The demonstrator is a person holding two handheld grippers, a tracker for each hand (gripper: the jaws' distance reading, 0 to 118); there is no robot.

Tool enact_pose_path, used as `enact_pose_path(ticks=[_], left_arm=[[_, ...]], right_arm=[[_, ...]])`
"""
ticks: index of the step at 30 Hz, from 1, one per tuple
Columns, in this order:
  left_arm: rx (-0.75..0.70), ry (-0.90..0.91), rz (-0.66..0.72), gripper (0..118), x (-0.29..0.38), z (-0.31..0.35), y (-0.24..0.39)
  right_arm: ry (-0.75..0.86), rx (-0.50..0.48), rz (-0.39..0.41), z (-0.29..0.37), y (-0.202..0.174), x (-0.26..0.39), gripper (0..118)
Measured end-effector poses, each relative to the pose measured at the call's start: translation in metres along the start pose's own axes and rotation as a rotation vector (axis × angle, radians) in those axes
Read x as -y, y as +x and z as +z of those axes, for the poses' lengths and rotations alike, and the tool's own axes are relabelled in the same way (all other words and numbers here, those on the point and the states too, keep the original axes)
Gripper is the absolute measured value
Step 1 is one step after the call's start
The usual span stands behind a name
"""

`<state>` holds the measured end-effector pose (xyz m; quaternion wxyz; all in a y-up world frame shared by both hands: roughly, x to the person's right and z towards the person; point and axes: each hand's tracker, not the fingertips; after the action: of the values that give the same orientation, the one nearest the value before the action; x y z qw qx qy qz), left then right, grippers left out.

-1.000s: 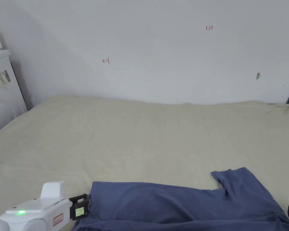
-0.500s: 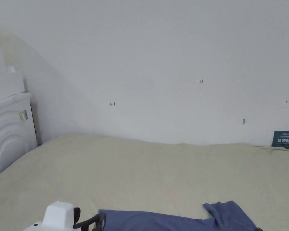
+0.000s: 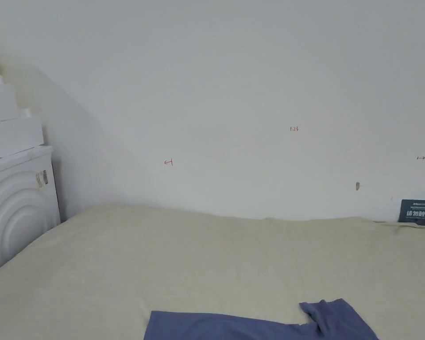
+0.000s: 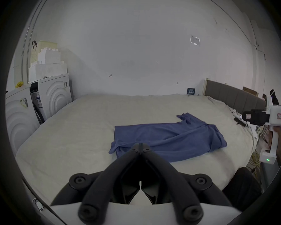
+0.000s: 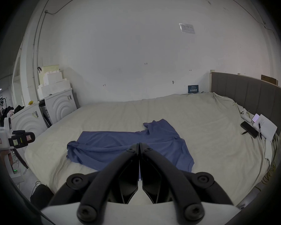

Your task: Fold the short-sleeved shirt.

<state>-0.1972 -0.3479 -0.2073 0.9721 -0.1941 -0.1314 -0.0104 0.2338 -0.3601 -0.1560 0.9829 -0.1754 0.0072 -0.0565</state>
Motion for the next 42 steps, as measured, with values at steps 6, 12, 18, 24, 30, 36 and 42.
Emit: enact_pose_path(ticks=[6, 12, 18, 24, 30, 36, 42], left_arm=[[-0.013, -0.012, 0.021, 0, 0.002, -0.005, -0.006], [-0.024, -0.044, 0.033, 0, 0.011, -0.021, -0.010], [-0.061, -0.157, 0.121, 29, 0.033, -0.085, -0.031], [-0.089, -0.262, 0.178, 66, 0.056, -0.167, -0.046], [-0.101, -0.319, 0.131, 67, 0.084, -0.228, -0.050], [-0.110, -0.370, 0.074, 60, 0.082, -0.241, -0.039], [-0.123, -0.393, -0.033, 14, 0.080, -0.246, -0.018]], right_arm=[[-0.004, -0.016, 0.004, -0.004, -0.004, 0.000, 0], [-0.008, -0.039, 0.001, -0.005, -0.007, 0.001, 0], [-0.038, -0.053, -0.026, -0.008, -0.006, 0.007, 0], [-0.084, -0.028, -0.010, -0.012, 0.002, 0.015, 0], [-0.133, 0.006, -0.045, -0.027, 0.018, 0.022, 0], [-0.168, 0.027, -0.090, -0.036, 0.027, 0.032, 0], [-0.194, 0.062, -0.066, -0.044, 0.036, 0.043, 8]])
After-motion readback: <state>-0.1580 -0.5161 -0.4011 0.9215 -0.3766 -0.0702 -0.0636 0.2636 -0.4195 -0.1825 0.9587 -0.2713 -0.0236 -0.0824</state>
